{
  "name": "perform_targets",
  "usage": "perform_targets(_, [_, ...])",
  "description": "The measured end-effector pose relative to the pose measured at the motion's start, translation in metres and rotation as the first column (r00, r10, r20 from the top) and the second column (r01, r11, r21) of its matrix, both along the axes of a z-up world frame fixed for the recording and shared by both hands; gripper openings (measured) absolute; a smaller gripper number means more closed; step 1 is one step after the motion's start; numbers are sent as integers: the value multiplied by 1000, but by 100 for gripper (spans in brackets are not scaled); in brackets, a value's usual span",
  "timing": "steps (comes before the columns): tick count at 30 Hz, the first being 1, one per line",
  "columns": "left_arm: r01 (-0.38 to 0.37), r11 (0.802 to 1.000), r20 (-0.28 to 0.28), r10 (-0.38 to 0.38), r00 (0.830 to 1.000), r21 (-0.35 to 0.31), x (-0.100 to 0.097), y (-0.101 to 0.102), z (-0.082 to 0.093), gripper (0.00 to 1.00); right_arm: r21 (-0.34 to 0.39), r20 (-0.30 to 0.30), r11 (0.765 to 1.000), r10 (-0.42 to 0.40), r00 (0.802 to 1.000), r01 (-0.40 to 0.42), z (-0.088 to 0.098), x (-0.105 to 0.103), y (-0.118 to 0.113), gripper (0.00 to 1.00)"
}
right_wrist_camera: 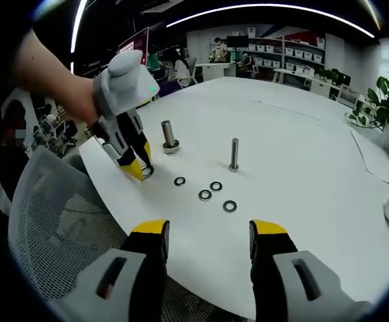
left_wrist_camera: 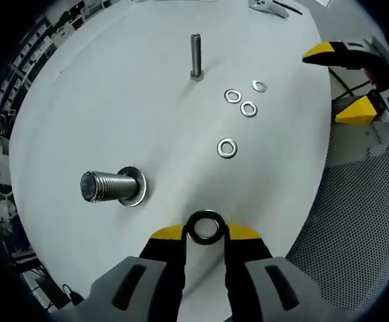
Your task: Place the washer onto the threaded stud by aligning its center hole with the stud, sliding it down to the base, and recovering from edge contact or off-axis alignment until the washer reaches the visible bottom stop.
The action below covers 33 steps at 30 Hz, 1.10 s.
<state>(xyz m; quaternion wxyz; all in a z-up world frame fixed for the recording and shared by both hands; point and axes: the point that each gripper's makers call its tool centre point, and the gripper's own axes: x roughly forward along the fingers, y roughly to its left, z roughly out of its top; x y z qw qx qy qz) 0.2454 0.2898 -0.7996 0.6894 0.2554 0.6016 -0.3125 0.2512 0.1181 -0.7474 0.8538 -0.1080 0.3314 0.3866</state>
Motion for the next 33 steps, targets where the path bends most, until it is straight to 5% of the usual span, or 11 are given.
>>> perform_targets(10, [28, 1000, 5, -28, 1000, 10, 0, 4, 2, 18, 3, 2, 1000, 0, 1000, 0, 1, 0, 0, 50])
perform_targets(33, [81, 997, 101, -80, 992, -9, 37, 18, 59, 18, 9, 3, 1000, 1, 1000, -1, 2, 0, 1, 50])
